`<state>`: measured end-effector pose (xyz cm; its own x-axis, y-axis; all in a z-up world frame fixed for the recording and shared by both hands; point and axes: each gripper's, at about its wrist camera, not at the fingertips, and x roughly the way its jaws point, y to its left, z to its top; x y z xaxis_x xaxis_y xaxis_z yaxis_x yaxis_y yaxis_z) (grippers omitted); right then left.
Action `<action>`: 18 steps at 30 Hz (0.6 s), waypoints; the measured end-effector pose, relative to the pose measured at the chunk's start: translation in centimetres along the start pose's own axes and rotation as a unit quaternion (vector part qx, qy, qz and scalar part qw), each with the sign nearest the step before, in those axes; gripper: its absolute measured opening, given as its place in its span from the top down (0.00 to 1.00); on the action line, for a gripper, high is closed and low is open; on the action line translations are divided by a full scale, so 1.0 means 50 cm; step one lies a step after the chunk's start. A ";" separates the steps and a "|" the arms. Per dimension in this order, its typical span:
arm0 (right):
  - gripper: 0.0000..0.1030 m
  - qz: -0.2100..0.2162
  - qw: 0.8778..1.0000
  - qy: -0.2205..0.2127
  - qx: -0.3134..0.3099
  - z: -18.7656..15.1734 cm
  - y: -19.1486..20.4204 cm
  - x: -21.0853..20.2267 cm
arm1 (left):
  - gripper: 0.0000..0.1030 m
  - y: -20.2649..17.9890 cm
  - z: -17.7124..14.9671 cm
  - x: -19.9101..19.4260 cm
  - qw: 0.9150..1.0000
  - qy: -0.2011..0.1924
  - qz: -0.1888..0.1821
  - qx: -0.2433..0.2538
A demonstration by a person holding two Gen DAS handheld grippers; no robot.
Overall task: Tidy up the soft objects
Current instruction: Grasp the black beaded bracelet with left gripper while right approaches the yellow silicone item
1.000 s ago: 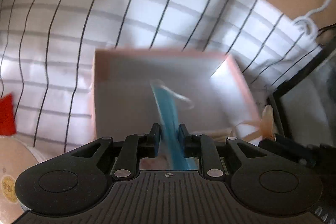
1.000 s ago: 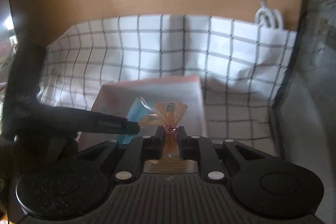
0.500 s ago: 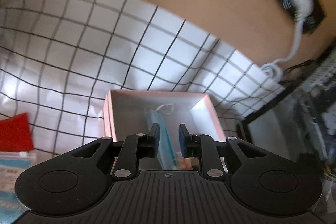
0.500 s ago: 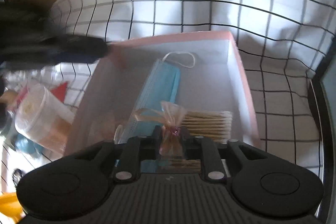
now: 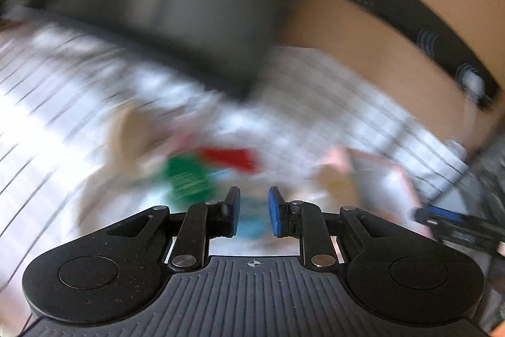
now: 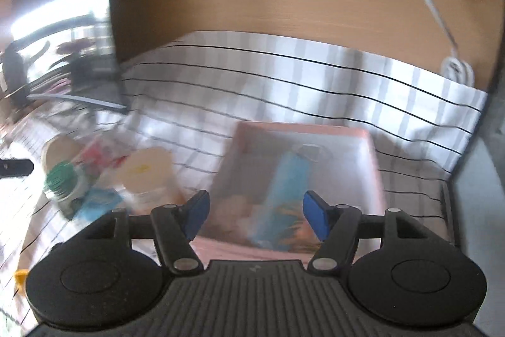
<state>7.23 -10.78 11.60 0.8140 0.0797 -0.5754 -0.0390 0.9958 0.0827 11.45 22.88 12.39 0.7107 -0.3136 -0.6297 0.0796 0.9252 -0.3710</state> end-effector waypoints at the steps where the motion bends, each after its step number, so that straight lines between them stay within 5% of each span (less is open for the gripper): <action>1: 0.35 0.010 1.000 0.002 -0.008 -0.006 0.021 0.000 | 0.79 0.038 -0.015 -0.011 0.999 0.003 0.021 -0.025; 3: 0.35 0.035 0.999 0.023 -0.032 -0.019 0.065 0.010 | 0.79 0.100 -0.048 -0.027 0.996 0.021 0.049 -0.065; 9: 0.35 0.079 0.989 0.080 -0.099 -0.079 0.182 0.036 | 0.79 0.153 -0.112 -0.010 0.993 0.065 0.032 -0.098; 12: 0.35 0.085 0.984 0.103 -0.118 -0.107 0.220 0.042 | 0.79 0.162 -0.103 0.035 0.994 0.082 0.014 -0.075; 18: 0.35 0.061 0.977 0.132 -0.155 -0.160 0.250 0.044 | 0.79 0.124 -0.109 0.111 0.989 0.132 0.040 0.043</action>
<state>3.90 2.21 4.88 0.6157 0.1670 -0.7700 -0.3331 0.9408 -0.0623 12.10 25.73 2.86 0.5100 -0.2728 -0.8157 0.0983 0.9606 -0.2598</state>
